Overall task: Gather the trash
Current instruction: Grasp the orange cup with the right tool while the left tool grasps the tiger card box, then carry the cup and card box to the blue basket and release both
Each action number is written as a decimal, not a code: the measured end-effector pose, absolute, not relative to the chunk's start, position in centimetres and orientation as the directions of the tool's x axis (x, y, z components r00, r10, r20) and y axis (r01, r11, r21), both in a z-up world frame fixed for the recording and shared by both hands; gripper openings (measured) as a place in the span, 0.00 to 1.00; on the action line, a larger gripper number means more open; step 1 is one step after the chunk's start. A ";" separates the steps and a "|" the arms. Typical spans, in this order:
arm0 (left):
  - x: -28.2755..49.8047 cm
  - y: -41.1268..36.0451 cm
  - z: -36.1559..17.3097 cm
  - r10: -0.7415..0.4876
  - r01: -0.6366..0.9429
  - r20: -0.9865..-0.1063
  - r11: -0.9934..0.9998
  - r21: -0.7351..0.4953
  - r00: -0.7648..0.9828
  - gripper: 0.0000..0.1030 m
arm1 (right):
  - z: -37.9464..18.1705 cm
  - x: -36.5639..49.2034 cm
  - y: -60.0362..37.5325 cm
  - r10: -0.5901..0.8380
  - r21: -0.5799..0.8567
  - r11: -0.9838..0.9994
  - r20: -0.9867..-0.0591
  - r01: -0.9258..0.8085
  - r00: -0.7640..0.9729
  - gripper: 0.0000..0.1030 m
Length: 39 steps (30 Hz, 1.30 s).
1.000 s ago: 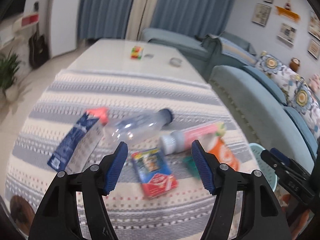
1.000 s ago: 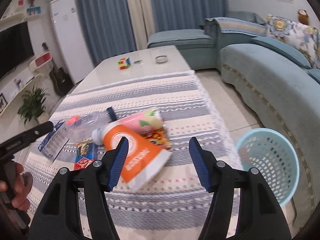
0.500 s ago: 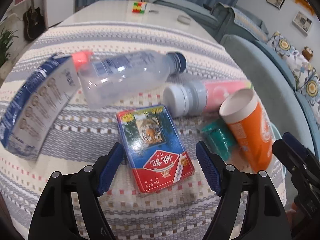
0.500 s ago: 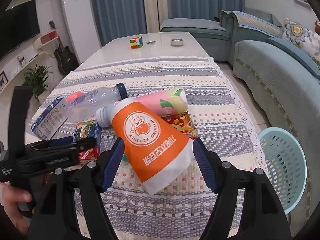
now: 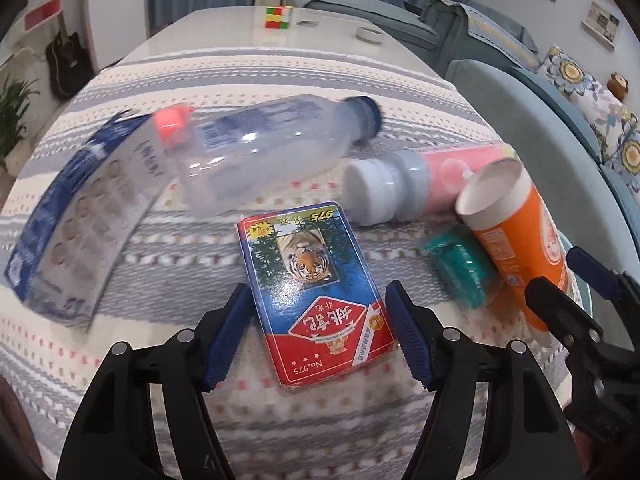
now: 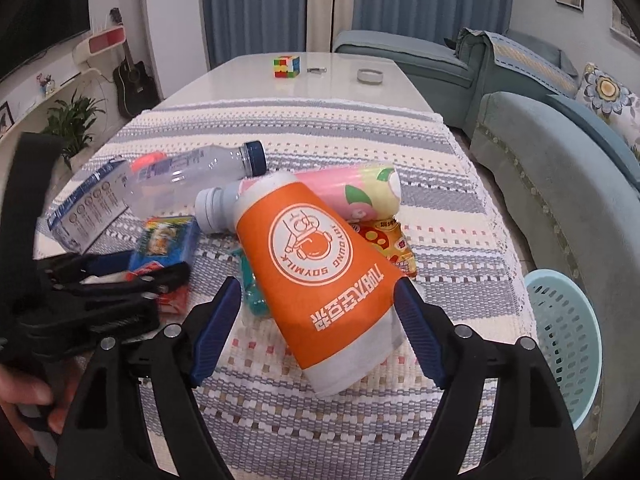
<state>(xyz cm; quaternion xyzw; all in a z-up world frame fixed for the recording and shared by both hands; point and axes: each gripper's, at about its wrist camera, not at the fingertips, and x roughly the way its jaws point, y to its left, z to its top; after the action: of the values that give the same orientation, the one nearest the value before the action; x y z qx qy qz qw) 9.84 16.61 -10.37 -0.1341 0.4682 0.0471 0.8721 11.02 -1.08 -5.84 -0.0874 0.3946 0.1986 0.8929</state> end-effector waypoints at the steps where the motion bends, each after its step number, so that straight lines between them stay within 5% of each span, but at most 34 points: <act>1: 9.6 17.2 -10.4 -0.056 -0.208 -0.829 0.957 -0.204 0.557 0.64 | -6.0 11.2 -1.0 0.281 -0.003 0.908 -0.739 -0.419 0.613 0.73; 11: 8.8 18.2 -10.2 -0.142 -0.158 -0.822 0.950 -0.270 0.552 0.67 | -7.2 12.4 0.6 0.195 -0.118 0.901 -0.749 -0.417 0.633 0.76; 20: 9.2 15.5 -10.5 -0.046 -0.165 -0.835 0.973 -0.162 0.549 0.64 | -7.6 13.7 0.7 0.191 -0.126 0.895 -0.759 -0.428 0.623 0.77; 32: 7.9 16.7 -8.5 -0.127 -0.155 -0.759 0.945 -0.289 0.639 0.61 | -4.0 12.1 -1.8 0.281 -0.019 0.910 -0.708 -0.415 0.648 0.49; 39: 7.1 15.3 -5.8 -0.188 -0.076 -0.690 0.940 -0.333 0.699 0.61 | -1.2 11.4 -5.8 0.345 0.112 0.924 -0.659 -0.367 0.669 0.45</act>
<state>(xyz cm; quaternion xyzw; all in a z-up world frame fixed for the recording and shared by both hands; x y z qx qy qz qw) 7.13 15.29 -5.81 -0.1706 0.3869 -0.0308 0.9057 11.42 -5.84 -1.23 -0.0150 0.3574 0.1949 0.9133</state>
